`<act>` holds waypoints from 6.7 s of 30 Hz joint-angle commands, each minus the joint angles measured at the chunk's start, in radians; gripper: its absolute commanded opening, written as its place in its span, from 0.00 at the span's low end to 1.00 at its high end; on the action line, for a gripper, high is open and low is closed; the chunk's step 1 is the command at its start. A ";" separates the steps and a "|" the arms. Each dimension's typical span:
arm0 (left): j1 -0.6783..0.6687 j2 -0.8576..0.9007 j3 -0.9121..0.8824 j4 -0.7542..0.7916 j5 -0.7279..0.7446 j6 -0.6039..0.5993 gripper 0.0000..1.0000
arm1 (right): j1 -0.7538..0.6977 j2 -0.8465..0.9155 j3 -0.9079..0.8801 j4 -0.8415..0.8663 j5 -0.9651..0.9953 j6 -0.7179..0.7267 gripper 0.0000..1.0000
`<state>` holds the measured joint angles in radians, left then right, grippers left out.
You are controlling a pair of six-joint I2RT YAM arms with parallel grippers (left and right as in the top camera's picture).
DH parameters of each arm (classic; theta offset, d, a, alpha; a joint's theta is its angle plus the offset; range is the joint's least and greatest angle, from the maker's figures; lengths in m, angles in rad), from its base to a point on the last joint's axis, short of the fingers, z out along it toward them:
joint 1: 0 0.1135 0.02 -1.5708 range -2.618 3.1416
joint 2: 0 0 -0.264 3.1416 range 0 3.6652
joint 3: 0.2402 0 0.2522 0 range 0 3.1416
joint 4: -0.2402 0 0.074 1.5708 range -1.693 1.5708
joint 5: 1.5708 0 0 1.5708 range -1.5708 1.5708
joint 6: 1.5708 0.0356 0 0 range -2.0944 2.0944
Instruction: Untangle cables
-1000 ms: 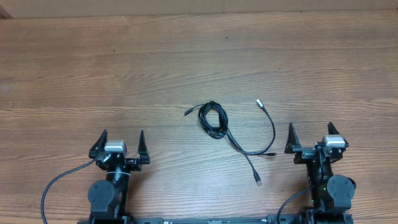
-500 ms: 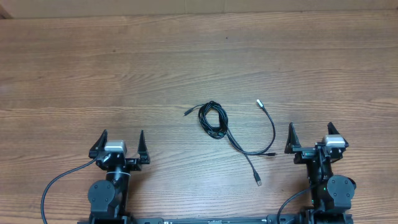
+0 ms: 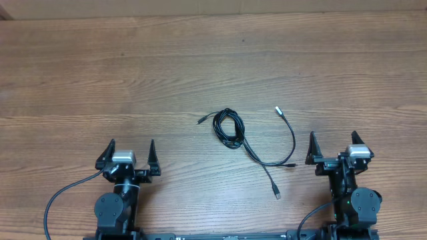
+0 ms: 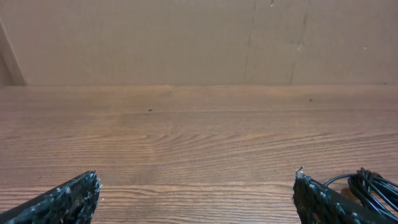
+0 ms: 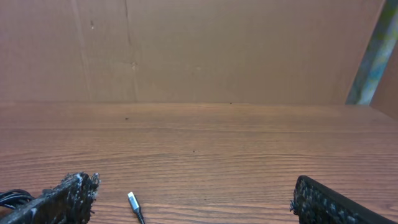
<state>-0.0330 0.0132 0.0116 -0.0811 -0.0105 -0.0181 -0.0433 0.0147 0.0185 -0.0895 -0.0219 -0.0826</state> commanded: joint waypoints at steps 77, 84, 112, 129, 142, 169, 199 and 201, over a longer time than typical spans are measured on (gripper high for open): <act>-0.006 0.005 0.286 -0.274 0.088 0.040 1.00 | 0.003 -0.012 -0.011 0.006 0.002 0.003 1.00; -0.006 0.204 0.547 -0.475 0.255 0.041 1.00 | 0.003 -0.012 -0.011 0.006 0.002 0.003 1.00; -0.337 1.314 1.429 -0.941 0.438 0.424 1.00 | 0.003 -0.012 -0.011 0.006 0.002 0.003 1.00; -0.357 1.780 1.428 -0.718 0.349 0.460 0.90 | 0.003 -0.012 -0.011 0.006 0.002 0.003 1.00; -0.414 1.932 1.428 -0.589 0.350 0.460 0.56 | 0.003 -0.012 -0.011 0.006 0.002 0.003 1.00; -0.439 2.075 1.414 -0.542 0.348 0.404 0.24 | 0.003 -0.012 -0.011 0.006 0.002 0.003 1.00; -0.301 1.559 1.585 -0.818 0.357 0.037 0.04 | 0.003 -0.012 -0.011 0.006 0.002 0.003 1.00; -0.299 1.524 1.585 -0.851 0.362 0.039 0.04 | 0.003 -0.012 -0.011 0.006 0.002 0.003 1.00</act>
<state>-0.3397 1.5936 1.5784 -0.9047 0.3023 0.0528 -0.0433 0.0128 0.0185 -0.0895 -0.0216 -0.0818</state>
